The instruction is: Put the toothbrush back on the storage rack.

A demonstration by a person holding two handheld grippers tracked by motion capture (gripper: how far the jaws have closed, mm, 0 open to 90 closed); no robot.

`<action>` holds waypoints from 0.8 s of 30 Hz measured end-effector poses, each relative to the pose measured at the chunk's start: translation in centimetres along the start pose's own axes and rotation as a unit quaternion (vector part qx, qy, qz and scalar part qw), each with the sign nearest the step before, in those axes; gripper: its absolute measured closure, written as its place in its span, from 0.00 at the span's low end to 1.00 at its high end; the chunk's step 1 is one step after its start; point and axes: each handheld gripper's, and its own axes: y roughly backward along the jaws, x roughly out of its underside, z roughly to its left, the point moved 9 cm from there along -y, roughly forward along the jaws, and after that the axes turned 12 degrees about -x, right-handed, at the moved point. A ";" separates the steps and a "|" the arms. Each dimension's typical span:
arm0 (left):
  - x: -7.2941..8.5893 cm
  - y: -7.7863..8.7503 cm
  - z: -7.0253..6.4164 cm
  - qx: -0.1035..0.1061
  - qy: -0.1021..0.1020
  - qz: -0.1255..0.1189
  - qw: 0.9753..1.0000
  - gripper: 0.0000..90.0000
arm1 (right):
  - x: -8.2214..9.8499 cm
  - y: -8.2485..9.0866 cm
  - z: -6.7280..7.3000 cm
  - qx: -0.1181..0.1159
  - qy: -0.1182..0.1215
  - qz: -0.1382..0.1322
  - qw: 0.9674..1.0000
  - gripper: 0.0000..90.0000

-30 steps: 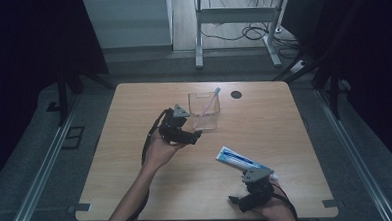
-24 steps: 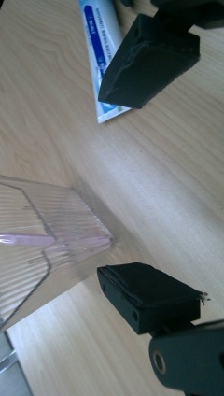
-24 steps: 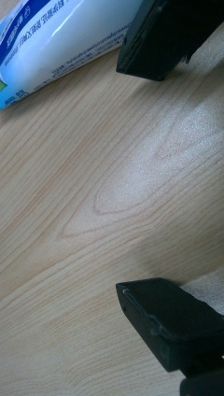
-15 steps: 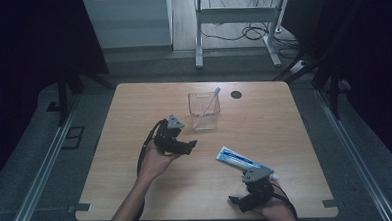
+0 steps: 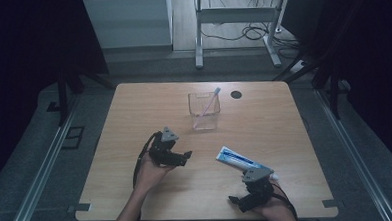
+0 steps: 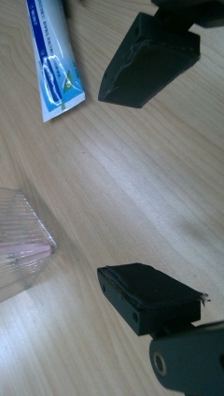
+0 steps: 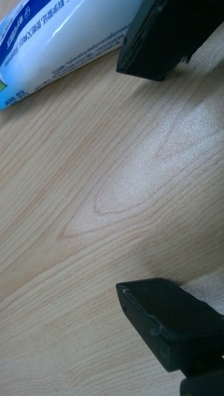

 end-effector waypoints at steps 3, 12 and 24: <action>0.8 0.0 -0.2 -0.001 -0.004 0.001 1.000 0.16 | 0.0 0.0 0.0 0.000 0.000 0.000 1.000 0.00; 3.1 0.0 -0.9 -0.002 -0.011 0.010 1.000 0.16 | 0.0 0.0 0.0 0.000 -0.001 0.000 1.000 0.00; 5.9 -0.4 -1.4 -0.004 -0.017 0.034 0.999 0.16 | 0.0 0.0 0.0 0.000 -0.001 0.000 1.000 0.00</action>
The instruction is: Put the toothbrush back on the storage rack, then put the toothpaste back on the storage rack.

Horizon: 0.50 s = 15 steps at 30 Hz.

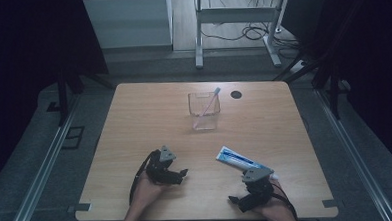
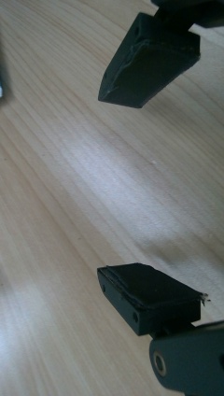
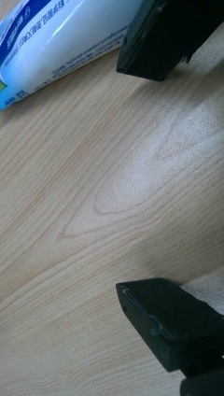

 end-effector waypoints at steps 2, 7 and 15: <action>0.4 -0.1 0.0 0.000 0.000 0.004 1.000 0.16 | 0.0 0.0 0.0 0.000 0.000 0.000 1.000 0.00; 1.2 -0.6 0.1 -0.008 0.001 0.020 1.000 0.16 | 0.0 0.0 0.0 0.000 0.000 0.000 1.000 0.00; 1.5 -0.8 0.3 -0.006 0.010 0.006 1.000 0.15 | -0.1 0.1 0.0 0.003 -0.004 0.007 1.000 0.03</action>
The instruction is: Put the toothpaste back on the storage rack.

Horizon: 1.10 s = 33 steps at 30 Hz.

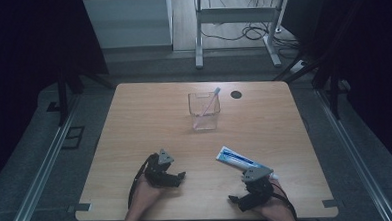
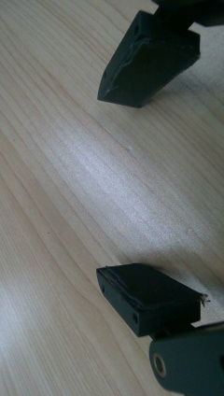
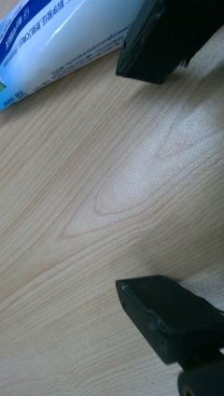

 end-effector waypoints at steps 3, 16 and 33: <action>0.0 0.0 0.0 -0.001 0.001 0.000 1.000 0.15 | -0.1 0.2 0.1 -0.002 -0.005 0.005 1.000 0.09; 0.0 0.0 0.0 -0.001 0.001 0.000 1.000 0.15 | -0.2 1.0 0.1 -0.018 -0.030 0.018 0.999 0.20; 0.0 0.0 0.0 -0.001 0.001 0.000 1.000 0.15 | -0.8 5.3 -1.1 0.002 -0.030 0.019 0.999 0.27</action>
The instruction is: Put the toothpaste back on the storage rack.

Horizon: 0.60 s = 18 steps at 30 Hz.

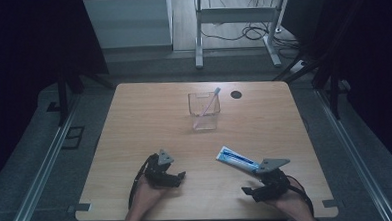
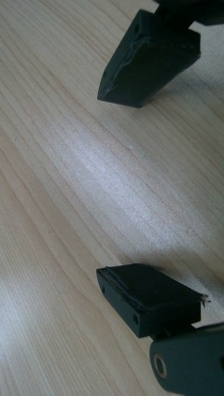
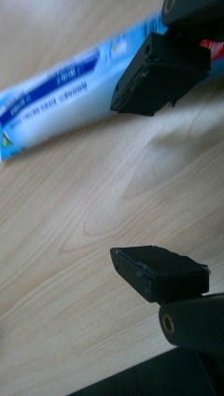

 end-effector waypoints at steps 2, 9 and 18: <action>0.0 0.0 0.0 0.000 0.000 0.000 1.000 0.15 | -0.2 0.5 -0.2 0.005 0.001 0.002 1.000 0.28; 0.0 0.0 0.0 0.000 0.000 0.000 1.000 0.15 | -0.2 1.6 -1.8 0.019 -0.010 0.031 0.999 0.28; 0.0 0.0 0.0 0.000 0.000 0.000 1.000 0.15 | -0.4 1.8 -3.5 0.031 -0.017 0.079 0.996 0.26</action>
